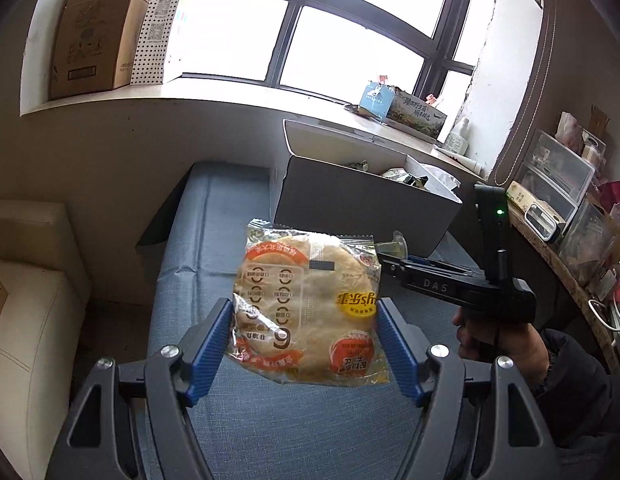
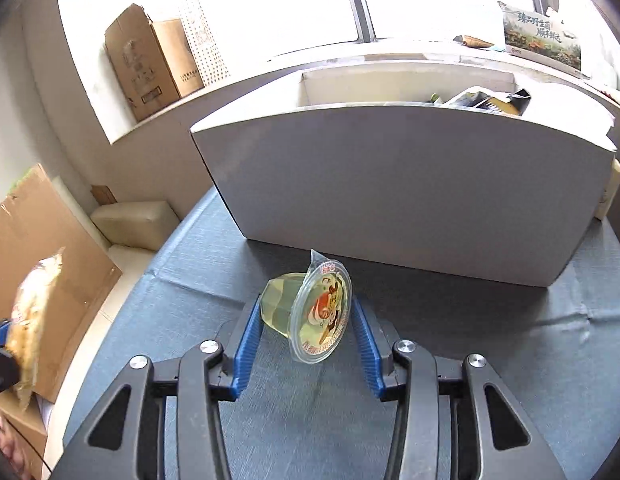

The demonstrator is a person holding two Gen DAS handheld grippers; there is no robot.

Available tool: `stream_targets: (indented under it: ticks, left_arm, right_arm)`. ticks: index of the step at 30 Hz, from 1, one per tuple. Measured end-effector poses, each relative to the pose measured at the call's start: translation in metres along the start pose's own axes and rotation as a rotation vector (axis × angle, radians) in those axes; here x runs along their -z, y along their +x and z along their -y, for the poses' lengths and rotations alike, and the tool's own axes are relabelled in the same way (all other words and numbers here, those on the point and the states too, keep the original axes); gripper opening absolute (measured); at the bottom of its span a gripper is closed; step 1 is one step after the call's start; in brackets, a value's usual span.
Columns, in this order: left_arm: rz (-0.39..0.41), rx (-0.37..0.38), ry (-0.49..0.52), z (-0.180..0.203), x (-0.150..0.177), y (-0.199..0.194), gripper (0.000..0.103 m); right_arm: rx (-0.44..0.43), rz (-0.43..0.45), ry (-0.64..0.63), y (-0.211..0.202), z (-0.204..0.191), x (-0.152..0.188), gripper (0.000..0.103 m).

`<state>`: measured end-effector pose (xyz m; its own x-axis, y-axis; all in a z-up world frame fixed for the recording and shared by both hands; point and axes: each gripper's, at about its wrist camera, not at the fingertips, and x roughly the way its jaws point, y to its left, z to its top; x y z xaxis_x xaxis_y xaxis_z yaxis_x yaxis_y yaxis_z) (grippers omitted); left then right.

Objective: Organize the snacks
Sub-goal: 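Grasp the small jelly cup with the right gripper while the left carries the bread packet, then lower the bread packet and jelly cup into the white box and open both grippers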

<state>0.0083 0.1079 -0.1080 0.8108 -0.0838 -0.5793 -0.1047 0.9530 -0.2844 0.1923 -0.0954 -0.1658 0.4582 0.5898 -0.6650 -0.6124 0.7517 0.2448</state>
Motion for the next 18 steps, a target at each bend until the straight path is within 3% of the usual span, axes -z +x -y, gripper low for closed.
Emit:
stream_targets:
  ticks: [9,13,18]
  left_arm:
    - [0.042,0.052,0.096,0.045,-0.037,0.012,0.076]
    - [0.081,0.062,0.147,0.066,-0.071,0.025,0.076]
    - [0.115,0.066,0.140,0.080,-0.124,0.051,0.076]
  right_arm:
    - [-0.055,0.219,-0.003,-0.113,0.028,-0.005,0.048]
    - [-0.055,0.268,0.025,-0.125,0.036,-0.024,0.048]
    - [-0.070,0.275,0.065,-0.116,0.067,-0.066,0.048]
